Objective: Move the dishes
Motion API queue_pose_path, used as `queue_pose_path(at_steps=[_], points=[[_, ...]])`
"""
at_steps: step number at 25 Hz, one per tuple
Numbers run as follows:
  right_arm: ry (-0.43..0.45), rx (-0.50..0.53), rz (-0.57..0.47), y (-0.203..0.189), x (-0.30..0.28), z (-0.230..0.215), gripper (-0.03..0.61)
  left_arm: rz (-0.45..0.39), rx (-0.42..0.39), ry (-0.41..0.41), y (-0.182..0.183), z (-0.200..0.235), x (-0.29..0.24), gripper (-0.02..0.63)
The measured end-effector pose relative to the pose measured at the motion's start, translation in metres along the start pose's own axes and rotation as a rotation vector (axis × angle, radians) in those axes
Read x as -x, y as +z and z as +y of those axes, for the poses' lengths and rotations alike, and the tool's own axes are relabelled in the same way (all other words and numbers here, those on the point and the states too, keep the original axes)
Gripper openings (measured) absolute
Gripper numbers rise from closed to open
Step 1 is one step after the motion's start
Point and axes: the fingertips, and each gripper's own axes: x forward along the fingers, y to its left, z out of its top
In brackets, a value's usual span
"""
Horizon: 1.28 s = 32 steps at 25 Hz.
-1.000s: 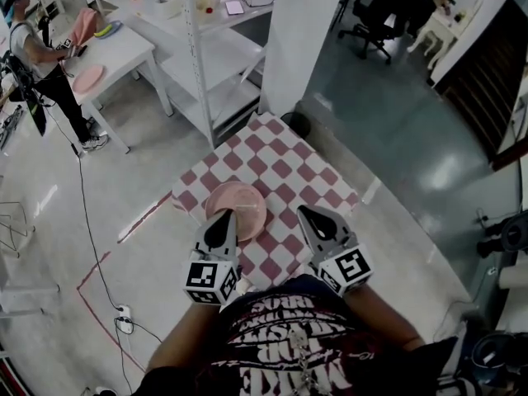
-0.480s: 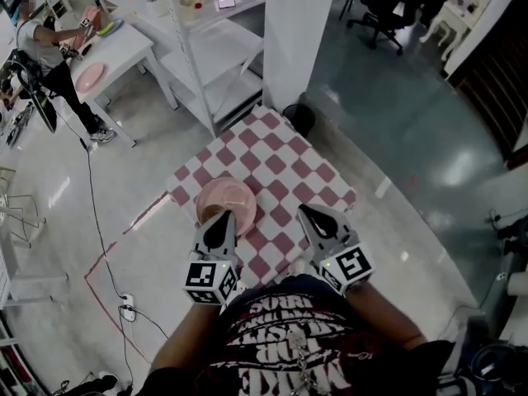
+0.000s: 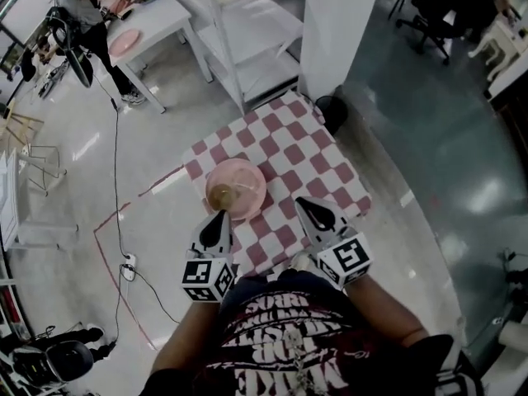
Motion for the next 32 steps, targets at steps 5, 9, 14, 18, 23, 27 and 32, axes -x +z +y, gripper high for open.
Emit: queue_pose_path(at_steps=[5,9,14,18,23,27,32], points=[[0.107,0.017,0.014,-0.004,-0.019,0.009,0.035,-0.002,0.018,0.114,-0.015,0.014,0.025,0.029],[0.154,0.025,0.030,-0.010,-0.036,0.021,0.035,0.008,0.033,0.165,-0.028,0.033,0.037,0.029],[0.160,0.029,0.078,-0.020,-0.058,0.035,0.035,0.035,0.079,0.154,-0.039,0.056,0.031,0.029],[0.126,0.011,0.132,-0.027,-0.078,0.046,0.035,0.064,0.081,0.094,-0.039,0.077,0.021,0.029],[0.054,0.016,0.222,-0.038,-0.110,0.057,0.035,0.101,0.097,-0.004,-0.036,0.111,-0.001,0.029],[-0.035,0.008,0.284,-0.043,-0.129,0.060,0.035,0.138,0.124,-0.094,-0.038,0.132,-0.020,0.029],[-0.126,-0.011,0.334,-0.059,-0.160,0.054,0.035,0.194,0.119,-0.159,-0.055,0.159,-0.053,0.029]])
